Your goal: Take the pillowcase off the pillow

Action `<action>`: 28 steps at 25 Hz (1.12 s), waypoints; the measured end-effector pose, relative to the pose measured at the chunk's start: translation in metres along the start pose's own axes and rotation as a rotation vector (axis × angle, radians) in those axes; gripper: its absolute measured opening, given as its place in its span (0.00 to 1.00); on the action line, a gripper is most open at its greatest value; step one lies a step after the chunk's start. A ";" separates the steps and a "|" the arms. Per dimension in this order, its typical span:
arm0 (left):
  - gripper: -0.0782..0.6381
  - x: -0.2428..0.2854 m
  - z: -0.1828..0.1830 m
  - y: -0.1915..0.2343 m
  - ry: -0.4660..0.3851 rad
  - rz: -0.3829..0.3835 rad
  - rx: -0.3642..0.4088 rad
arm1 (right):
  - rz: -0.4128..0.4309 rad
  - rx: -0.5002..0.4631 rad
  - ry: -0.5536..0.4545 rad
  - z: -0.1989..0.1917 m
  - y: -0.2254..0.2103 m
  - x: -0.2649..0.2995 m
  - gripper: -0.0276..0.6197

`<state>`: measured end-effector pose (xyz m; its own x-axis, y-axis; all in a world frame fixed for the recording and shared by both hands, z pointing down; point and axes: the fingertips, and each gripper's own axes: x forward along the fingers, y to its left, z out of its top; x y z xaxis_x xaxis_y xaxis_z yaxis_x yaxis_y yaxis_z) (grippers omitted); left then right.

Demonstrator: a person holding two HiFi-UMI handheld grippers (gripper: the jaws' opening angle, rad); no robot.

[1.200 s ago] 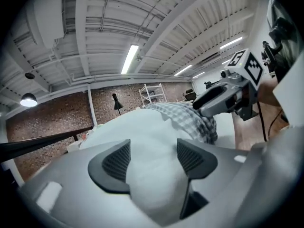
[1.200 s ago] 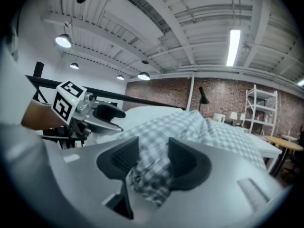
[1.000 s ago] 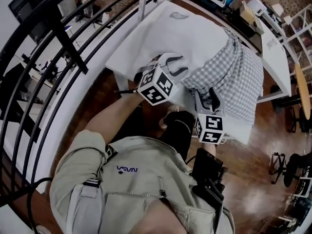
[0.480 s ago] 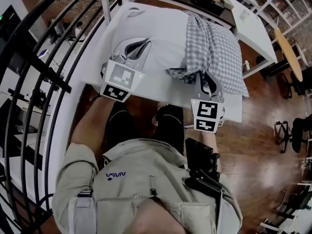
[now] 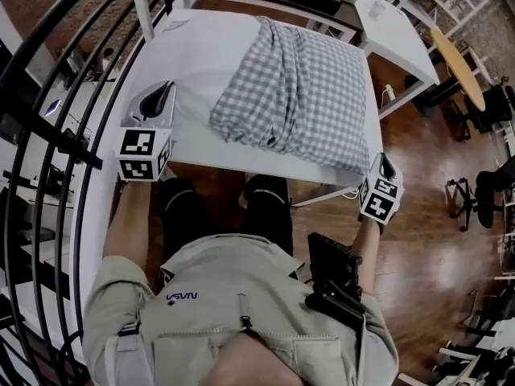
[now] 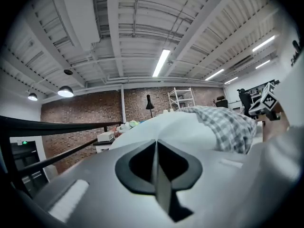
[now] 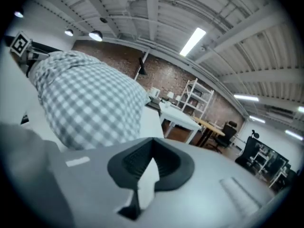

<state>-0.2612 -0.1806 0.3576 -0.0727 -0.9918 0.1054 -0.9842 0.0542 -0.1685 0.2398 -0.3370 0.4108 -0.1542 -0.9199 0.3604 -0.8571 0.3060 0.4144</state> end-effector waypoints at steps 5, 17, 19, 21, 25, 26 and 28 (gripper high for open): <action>0.13 -0.011 0.003 -0.012 -0.022 -0.011 0.087 | 0.109 0.093 -0.136 0.024 0.029 -0.016 0.05; 0.45 0.019 0.054 -0.068 -0.010 -0.231 0.309 | 0.605 -0.045 -0.502 0.196 0.214 -0.085 0.26; 0.45 0.027 0.034 -0.082 0.037 -0.270 0.335 | 0.696 -0.133 -0.464 0.187 0.263 -0.097 0.29; 0.39 0.031 0.017 -0.089 0.060 -0.276 0.340 | 0.706 -0.229 -0.411 0.172 0.294 -0.096 0.29; 0.13 0.028 0.019 -0.090 0.036 -0.258 0.360 | 0.601 -0.329 -0.398 0.164 0.293 -0.085 0.11; 0.13 0.025 0.025 -0.090 0.015 -0.257 0.371 | 0.586 -0.324 -0.401 0.166 0.287 -0.083 0.09; 0.13 0.020 0.042 -0.086 -0.030 -0.235 0.371 | 0.534 -0.321 -0.401 0.171 0.269 -0.077 0.07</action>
<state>-0.1713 -0.2099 0.3327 0.1567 -0.9753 0.1556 -0.8482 -0.2136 -0.4847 -0.0629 -0.2255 0.3519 -0.7304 -0.6256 0.2741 -0.4383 0.7371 0.5143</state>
